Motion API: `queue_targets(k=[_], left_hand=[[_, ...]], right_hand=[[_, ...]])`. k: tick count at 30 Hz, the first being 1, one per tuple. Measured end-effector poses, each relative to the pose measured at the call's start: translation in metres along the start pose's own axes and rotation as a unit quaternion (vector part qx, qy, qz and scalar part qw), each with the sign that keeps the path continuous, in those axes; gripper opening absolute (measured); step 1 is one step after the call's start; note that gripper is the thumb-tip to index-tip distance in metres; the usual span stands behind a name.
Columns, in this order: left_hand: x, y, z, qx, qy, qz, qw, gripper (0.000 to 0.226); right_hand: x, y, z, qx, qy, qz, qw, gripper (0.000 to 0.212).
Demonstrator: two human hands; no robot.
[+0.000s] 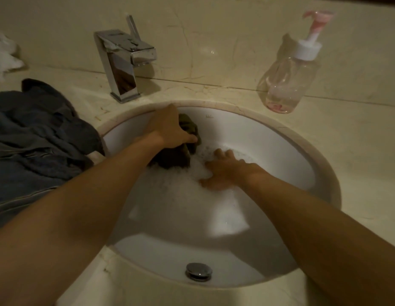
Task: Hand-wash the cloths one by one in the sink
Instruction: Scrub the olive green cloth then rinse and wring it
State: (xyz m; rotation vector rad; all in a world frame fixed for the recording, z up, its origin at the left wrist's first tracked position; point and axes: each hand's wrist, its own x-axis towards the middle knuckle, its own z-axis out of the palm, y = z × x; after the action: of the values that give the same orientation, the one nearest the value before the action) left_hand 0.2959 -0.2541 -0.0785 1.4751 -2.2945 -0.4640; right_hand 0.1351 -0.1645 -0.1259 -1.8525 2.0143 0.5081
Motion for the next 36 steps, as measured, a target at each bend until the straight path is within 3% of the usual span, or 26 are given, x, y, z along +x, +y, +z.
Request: queue_targets(k=[4, 8, 14, 25, 27, 30, 34, 36], left_hand=[[0.001, 0.000, 0.001, 0.003, -0.002, 0.000, 1.000, 0.082], [0.002, 0.000, 0.003, -0.005, -0.011, 0.012, 1.000, 0.086], [0.003, 0.002, 0.002, -0.020, -0.024, 0.010, 0.999, 0.083], [0.003, 0.004, 0.000, -0.059, -0.040, -0.004, 0.997, 0.070], [0.002, 0.007, -0.003, -0.087, -0.054, -0.015, 0.995, 0.066], [-0.002, 0.020, -0.008, -0.187, -0.071, -0.041, 0.979, 0.055], [-0.011, 0.041, -0.017, -0.350, -0.115, -0.033, 0.929, 0.044], [-0.014, 0.048, -0.019, -0.396, -0.122, -0.036, 0.909, 0.042]], right_hand=[[-0.001, 0.003, -0.004, 0.047, -0.003, -0.010, 0.999, 0.087], [-0.006, 0.008, -0.012, 0.088, 0.055, -0.044, 0.994, 0.077], [-0.005, 0.008, -0.010, 0.062, 0.026, -0.029, 0.997, 0.084], [0.002, 0.014, -0.010, 0.097, 0.033, -0.045, 0.994, 0.080], [0.006, 0.015, -0.016, 0.172, 0.098, -0.053, 0.979, 0.078], [0.009, 0.018, -0.028, 0.292, 0.268, -0.066, 0.916, 0.084], [-0.001, 0.015, -0.035, 0.422, 0.242, -0.191, 0.852, 0.102], [-0.004, 0.011, -0.032, 0.466, 0.232, -0.219, 0.825, 0.093]])
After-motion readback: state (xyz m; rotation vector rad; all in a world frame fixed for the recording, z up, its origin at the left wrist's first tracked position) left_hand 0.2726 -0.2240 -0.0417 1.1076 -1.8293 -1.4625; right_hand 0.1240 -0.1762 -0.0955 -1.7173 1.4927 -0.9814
